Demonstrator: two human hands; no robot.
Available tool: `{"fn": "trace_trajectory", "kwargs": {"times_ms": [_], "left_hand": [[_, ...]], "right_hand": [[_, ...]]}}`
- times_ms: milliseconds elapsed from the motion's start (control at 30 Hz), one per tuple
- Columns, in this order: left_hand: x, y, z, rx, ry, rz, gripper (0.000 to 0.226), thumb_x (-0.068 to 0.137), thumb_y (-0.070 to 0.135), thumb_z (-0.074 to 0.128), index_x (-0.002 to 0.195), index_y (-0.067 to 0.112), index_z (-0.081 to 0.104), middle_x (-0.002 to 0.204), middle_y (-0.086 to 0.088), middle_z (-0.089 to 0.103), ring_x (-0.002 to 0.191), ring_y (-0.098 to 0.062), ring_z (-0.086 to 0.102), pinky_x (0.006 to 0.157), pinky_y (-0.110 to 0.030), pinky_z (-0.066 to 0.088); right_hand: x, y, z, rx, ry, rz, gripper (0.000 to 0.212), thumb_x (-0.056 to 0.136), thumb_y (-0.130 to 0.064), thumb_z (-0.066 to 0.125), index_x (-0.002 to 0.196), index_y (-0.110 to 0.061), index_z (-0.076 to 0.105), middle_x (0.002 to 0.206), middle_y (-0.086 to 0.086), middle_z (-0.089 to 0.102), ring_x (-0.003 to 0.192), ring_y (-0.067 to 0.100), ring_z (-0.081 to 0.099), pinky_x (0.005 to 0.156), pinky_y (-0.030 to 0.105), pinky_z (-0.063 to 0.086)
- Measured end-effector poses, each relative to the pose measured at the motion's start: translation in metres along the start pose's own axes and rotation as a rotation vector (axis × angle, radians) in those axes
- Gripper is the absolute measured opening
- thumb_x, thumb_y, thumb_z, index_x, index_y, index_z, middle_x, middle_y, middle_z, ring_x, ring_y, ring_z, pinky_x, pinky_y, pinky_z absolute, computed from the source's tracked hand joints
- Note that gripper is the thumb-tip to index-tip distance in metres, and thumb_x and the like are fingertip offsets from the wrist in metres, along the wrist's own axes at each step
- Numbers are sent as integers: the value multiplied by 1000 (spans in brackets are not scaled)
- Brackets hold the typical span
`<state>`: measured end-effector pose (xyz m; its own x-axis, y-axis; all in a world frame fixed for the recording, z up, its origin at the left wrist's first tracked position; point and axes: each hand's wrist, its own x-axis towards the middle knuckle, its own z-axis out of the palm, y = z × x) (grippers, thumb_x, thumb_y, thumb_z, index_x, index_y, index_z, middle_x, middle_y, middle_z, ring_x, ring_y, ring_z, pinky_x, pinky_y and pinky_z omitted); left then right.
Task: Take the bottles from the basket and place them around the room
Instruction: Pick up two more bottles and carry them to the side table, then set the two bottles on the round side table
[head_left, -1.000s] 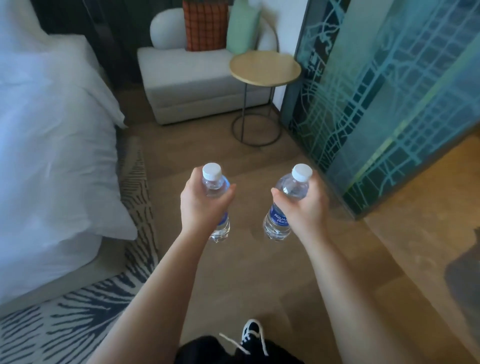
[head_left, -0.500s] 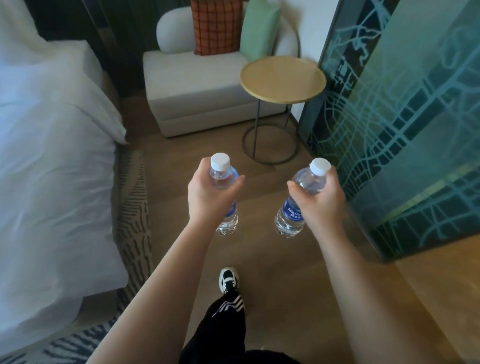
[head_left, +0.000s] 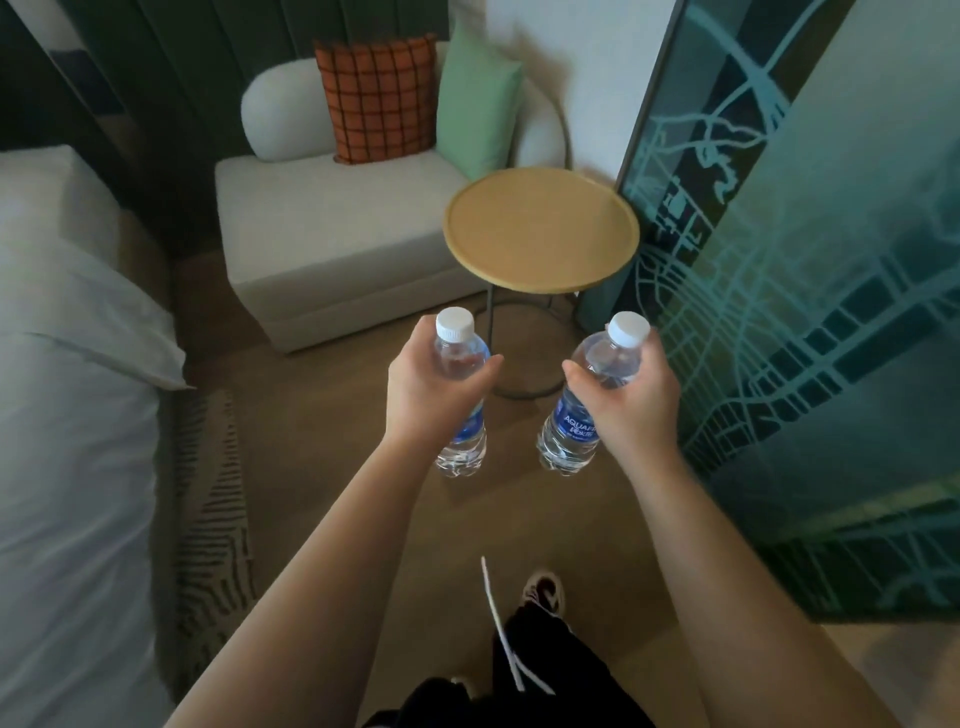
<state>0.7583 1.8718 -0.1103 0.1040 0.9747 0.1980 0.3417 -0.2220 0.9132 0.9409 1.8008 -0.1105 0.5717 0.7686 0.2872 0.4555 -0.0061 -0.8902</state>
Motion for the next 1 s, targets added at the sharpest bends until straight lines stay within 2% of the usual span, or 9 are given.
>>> {"fn": "trace_trajectory", "kwargs": {"times_ms": [67,167,300,333,433,500,733,867,1000], "left_hand": [[37,-8,17,-8,-15,-1,31,67,42,78,80,40,50,80,26,62,75,4,62,61,-8,44],[98,-19,43,-14,-33,-10,31,66,45,76,81,40,50,79,27,62,75,4,61,61,-9,44],[193,-25,89,-17,-47,-9,31,67,42,79,85,38,53,79,26,64,76,4,63,63,-11,47],[217,-24,101,-9,-46,-13,32,68,40,80,87,36,55,80,23,65,77,2,64,66,-14,50],[285,-18,136,16,-59,-23,38,67,42,80,92,25,57,83,10,67,81,-9,67,74,-36,57],[325,-14,156,12,-75,-21,44,66,45,78,94,20,56,83,6,67,82,-15,68,76,-43,57],[438,-18,211,33,-145,-16,49,64,53,76,100,27,56,88,10,66,85,-10,67,78,-41,59],[501,-33,240,36,-206,-22,47,67,44,81,102,24,57,91,7,67,85,-12,67,79,-41,58],[569,-49,268,34,-306,-12,40,68,41,81,95,22,58,85,5,67,81,-12,66,75,-40,57]], "right_hand": [[37,12,15,-4,-10,7,41,64,-44,74,96,-41,49,88,-17,62,85,-8,58,69,3,39],[100,33,40,16,-17,39,41,62,-48,73,97,-41,51,91,-14,64,86,-3,61,70,11,43],[199,57,69,39,-33,11,38,64,-43,75,90,-50,49,88,-30,61,84,-11,58,67,2,40],[225,61,75,40,-40,3,37,64,-42,75,89,-48,49,87,-31,61,83,-11,58,67,1,39],[297,73,90,34,-60,-4,38,63,-43,75,91,-40,49,84,-20,62,81,-9,59,67,2,39],[338,81,98,32,-56,-1,40,62,-44,74,91,-39,48,83,-17,62,79,-9,59,66,2,39],[442,113,125,5,-57,78,39,65,-41,74,94,-35,49,84,-16,61,81,-10,58,64,2,40],[491,129,143,-7,-29,154,39,66,-42,76,96,-38,51,88,-15,62,83,-6,60,66,12,43],[535,148,170,-1,77,239,37,63,-46,72,92,-51,50,91,-30,60,84,-10,59,65,13,42]]}}
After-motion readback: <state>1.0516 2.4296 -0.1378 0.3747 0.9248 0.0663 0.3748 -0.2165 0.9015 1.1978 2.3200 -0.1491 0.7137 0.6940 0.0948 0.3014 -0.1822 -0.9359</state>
